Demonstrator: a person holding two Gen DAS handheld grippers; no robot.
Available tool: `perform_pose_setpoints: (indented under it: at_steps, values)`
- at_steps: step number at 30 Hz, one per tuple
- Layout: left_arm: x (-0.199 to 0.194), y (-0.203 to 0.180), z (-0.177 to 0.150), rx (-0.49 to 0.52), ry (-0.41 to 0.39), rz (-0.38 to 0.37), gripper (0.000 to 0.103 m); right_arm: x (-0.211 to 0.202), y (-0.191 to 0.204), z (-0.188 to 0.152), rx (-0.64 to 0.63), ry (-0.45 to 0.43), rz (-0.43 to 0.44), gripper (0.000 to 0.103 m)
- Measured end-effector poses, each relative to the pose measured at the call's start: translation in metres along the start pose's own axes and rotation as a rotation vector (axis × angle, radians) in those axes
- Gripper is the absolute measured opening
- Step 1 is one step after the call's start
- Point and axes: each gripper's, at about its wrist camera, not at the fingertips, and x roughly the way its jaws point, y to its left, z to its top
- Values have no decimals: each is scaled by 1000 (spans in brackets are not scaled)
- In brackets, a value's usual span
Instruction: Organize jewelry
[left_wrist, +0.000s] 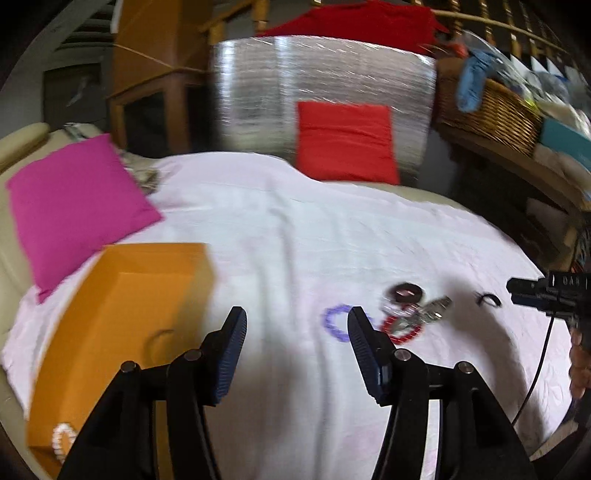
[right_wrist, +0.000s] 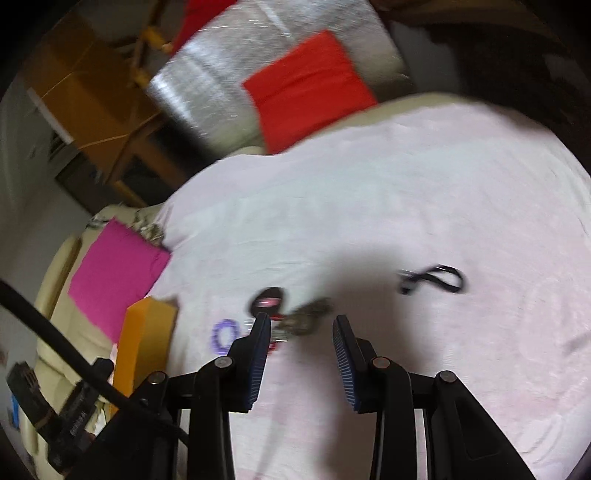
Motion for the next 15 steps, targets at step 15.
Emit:
perform_pose_setpoints:
  at_steps: [15]
  values:
    - [83,-85,-12,178,168,-238,26,-28,-91,14,188,-13,-73,38]
